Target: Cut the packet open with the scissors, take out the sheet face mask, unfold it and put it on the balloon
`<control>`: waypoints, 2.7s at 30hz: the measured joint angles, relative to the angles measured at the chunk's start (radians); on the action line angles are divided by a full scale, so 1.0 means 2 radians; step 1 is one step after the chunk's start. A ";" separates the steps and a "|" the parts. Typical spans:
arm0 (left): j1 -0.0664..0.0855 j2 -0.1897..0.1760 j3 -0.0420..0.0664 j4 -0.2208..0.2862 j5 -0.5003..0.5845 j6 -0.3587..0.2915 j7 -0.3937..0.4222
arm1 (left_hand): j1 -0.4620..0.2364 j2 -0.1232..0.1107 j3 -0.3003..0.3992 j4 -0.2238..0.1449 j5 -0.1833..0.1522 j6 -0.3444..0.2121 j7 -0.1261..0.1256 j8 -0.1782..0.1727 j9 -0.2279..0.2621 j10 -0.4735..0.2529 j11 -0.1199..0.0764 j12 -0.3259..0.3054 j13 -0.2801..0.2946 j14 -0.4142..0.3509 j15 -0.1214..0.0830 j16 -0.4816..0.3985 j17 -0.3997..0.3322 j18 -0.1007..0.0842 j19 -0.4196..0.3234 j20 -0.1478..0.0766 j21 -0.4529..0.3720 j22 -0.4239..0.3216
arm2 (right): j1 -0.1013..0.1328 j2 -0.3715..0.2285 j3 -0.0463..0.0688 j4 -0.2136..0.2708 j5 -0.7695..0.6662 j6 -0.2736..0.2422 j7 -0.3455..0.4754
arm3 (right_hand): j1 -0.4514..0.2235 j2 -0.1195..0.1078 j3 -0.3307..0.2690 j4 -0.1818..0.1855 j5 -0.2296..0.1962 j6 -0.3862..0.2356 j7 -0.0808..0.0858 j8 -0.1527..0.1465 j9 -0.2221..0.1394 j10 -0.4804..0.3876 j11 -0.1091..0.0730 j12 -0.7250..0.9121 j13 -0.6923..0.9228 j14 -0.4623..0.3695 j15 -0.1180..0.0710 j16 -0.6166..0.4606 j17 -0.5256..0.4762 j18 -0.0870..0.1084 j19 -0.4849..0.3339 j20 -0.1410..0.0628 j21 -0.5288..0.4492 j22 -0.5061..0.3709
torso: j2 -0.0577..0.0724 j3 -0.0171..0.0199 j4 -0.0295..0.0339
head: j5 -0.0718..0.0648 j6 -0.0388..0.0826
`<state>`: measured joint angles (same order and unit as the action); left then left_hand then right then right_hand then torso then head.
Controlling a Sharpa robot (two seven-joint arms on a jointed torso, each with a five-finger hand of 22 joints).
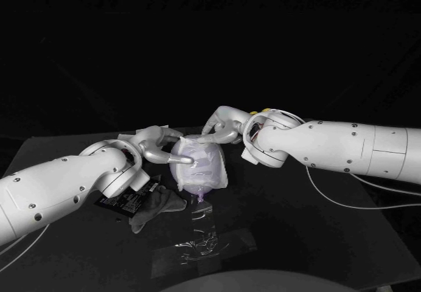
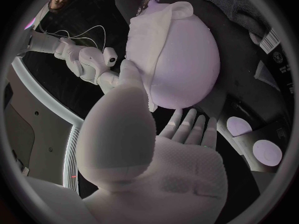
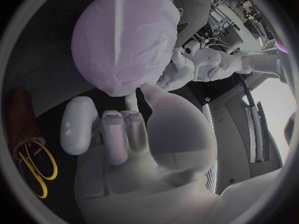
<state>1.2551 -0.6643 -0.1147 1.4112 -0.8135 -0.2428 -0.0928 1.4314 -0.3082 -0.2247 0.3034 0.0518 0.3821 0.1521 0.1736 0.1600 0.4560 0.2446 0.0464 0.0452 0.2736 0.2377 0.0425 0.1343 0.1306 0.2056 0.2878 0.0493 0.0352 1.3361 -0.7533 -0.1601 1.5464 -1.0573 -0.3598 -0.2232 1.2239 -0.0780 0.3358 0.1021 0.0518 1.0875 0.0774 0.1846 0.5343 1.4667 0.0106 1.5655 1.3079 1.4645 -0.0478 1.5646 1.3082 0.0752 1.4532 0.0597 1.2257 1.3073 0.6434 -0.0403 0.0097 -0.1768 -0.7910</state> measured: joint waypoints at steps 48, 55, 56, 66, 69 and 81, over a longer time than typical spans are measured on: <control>0.000 0.000 0.000 0.000 0.000 0.000 -0.001 | 0.000 0.000 0.000 0.000 0.000 0.000 0.000 0.000 0.000 0.000 0.000 0.000 0.000 0.000 0.000 0.000 0.000 0.000 0.000 0.000 0.000 0.000 | -0.001 0.019 -0.001 -0.023 0.016 -0.051 0.023 | 0.041 0.009 0.048 -0.034 -0.003 0.015 -0.021 0.049 0.013 -0.002 -0.019 0.000 0.000 0.002 -0.016 0.001 0.000 -0.003 0.005 -0.016 0.011 0.000 | 0.000 -0.0001 0.0000 | 0.002 -0.001; 0.000 0.000 0.000 0.000 0.000 0.000 -0.001 | 0.002 -0.002 0.000 0.000 0.000 0.000 0.000 0.000 0.001 0.000 0.000 0.000 0.000 0.000 0.000 0.000 0.000 0.000 0.000 0.000 0.000 0.000 | 0.000 0.032 -0.001 -0.037 0.019 -0.050 0.025 | 0.041 0.009 0.048 -0.035 -0.003 0.012 -0.021 0.056 0.013 0.000 -0.021 0.000 0.000 0.002 -0.016 0.001 0.000 -0.003 0.005 -0.016 0.009 0.000 | 0.001 -0.0002 0.0000 | 0.003 0.000; 0.000 0.000 0.000 0.000 0.000 0.000 -0.001 | 0.002 -0.002 0.000 0.000 0.000 0.000 0.000 0.000 0.001 0.000 0.000 0.000 0.000 0.000 0.000 0.000 0.000 0.000 0.000 0.000 0.000 0.000 | 0.000 0.033 -0.001 -0.039 0.020 -0.050 0.025 | 0.041 0.009 0.048 -0.035 -0.003 0.012 -0.021 0.057 0.013 0.000 -0.021 0.001 0.000 0.002 -0.016 0.001 0.000 -0.003 0.005 -0.016 0.009 0.000 | 0.001 -0.0002 0.0000 | 0.003 -0.001; 0.000 0.001 0.000 0.000 0.000 0.000 -0.001 | 0.002 -0.002 0.000 0.000 0.000 0.000 0.000 0.000 0.001 0.000 0.000 0.000 0.000 0.000 0.000 0.000 0.000 0.000 0.000 0.000 0.000 0.000 | 0.002 0.046 -0.001 -0.060 0.022 -0.049 0.027 | 0.041 0.009 0.050 -0.036 -0.003 0.010 -0.020 0.060 0.013 0.000 -0.021 0.001 0.000 0.002 -0.016 0.000 0.000 -0.004 0.005 -0.016 0.009 0.000 | 0.001 -0.0003 -0.0001 | 0.003 -0.001; 0.000 0.001 0.000 0.000 0.000 0.000 -0.001 | 0.002 -0.002 0.000 0.000 0.000 0.000 0.000 0.000 0.001 0.000 0.000 0.000 0.000 0.000 0.000 0.000 0.000 0.000 0.000 0.000 0.000 0.000 | 0.002 0.051 -0.001 -0.066 0.022 -0.049 0.028 | 0.041 0.009 0.050 -0.036 -0.003 0.009 -0.020 0.061 0.013 0.000 -0.021 0.001 0.000 0.002 -0.016 0.001 0.000 -0.004 0.004 -0.016 0.009 0.000 | 0.000 -0.0002 -0.0002 | 0.003 -0.001; 0.000 0.001 0.000 0.000 0.000 0.000 -0.002 | 0.002 -0.002 0.000 0.000 0.000 0.000 0.000 0.000 0.001 0.000 0.000 0.000 0.000 0.002 -0.002 0.000 0.000 0.000 0.000 0.000 0.000 0.000 | 0.003 0.070 -0.001 -0.090 0.023 -0.047 0.033 | 0.038 0.007 0.053 -0.036 -0.004 0.007 -0.018 0.067 0.013 0.000 -0.021 0.001 0.000 0.002 -0.016 0.001 0.000 -0.004 0.004 -0.016 0.009 0.000 | 0.000 -0.0001 -0.0002 | 0.004 0.000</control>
<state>1.2560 -0.6613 -0.1144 1.4108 -0.8132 -0.2431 -0.0960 1.4354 -0.3122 -0.2247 0.3034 0.0518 0.3821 0.1520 0.1736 0.1611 0.4561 0.2447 0.0464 0.0458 0.2773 0.2340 0.0425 0.1343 0.1306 0.2056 0.2878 0.0493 0.0352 1.3429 -0.6135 -0.1619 1.3666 -1.0122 -0.4544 -0.1578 1.3009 -0.0647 0.4424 0.0292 0.0435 1.1018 0.0408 0.3177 0.5599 1.4663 -0.0318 1.5671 1.3081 1.4678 -0.0800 1.5673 1.3081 0.0678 1.4605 0.0272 1.2430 1.3079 0.6436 -0.0405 0.0093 -0.1688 -0.7907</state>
